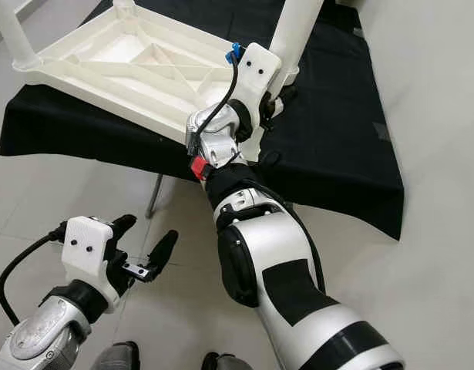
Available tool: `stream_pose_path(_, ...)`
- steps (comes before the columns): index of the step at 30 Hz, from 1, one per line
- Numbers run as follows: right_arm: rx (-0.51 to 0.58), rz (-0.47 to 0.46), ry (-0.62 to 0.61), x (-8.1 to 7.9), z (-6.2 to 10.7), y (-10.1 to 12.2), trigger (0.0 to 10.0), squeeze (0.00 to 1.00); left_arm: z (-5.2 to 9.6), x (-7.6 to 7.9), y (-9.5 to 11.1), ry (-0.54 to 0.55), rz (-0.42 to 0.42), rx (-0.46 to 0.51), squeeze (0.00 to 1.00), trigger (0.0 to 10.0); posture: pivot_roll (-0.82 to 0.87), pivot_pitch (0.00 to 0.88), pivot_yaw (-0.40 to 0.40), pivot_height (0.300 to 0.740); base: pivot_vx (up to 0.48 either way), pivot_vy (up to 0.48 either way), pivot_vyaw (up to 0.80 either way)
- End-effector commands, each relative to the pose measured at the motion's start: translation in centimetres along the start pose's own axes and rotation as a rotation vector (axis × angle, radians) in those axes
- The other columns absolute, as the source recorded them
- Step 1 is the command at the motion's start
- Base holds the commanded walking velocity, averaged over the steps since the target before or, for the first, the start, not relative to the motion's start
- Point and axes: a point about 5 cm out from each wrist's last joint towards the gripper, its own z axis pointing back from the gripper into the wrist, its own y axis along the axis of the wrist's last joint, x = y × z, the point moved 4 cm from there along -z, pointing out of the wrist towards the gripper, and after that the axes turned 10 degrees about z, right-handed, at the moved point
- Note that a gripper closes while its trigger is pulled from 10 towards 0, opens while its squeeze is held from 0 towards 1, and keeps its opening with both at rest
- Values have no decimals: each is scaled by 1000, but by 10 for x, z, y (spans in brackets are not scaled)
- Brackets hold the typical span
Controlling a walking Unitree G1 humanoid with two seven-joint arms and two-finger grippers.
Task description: Building children table
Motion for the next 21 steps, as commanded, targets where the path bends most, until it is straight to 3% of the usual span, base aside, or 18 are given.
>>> stream_pose_path(1, -172, 122, -27, 8, 1, -50, 10000, 0, 1, 4, 0, -15, 4, 6, 0, 10000, 203, 208, -171, 740, 0, 0, 0)
stream_pose_path(3, -175, 122, -23, 8, 1, -50, 10000, 0, 0, 6, 3, -23, 0, 20, 0, 10000, 203, 208, -171, 740, 0, 0, 0)
stream_pose_path(4, -175, 122, -18, 8, 1, -51, 10000, 176, 0, 7, 6, -32, -6, 32, 0, 10000, 206, 205, -172, 740, 0, 0, 0)
stream_pose_path(5, -175, 122, -18, 8, 1, -51, 10000, 176, 0, 7, 6, -32, -6, 32, 0, 10000, 206, 205, -172, 740, 0, 0, 0)
stream_pose_path(6, -176, 114, -6, 7, 1, -51, 10000, 1000, -1, 9, 8, -38, -10, 40, 0, 10000, 205, 204, -174, 740, 0, 0, 0)
stream_pose_path(20, -162, 70, 113, -8, 7, -46, 10000, 1000, 0, 8, 1, -37, -19, 18, 0, 10000, 200, 198, -174, 740, 0, 0, 0)
stream_pose_path(21, -163, 62, 134, -11, 8, -45, 10000, 0, -1, 8, 1, -36, -20, 19, 0, 10000, 201, 197, -175, 740, 0, 0, 0)
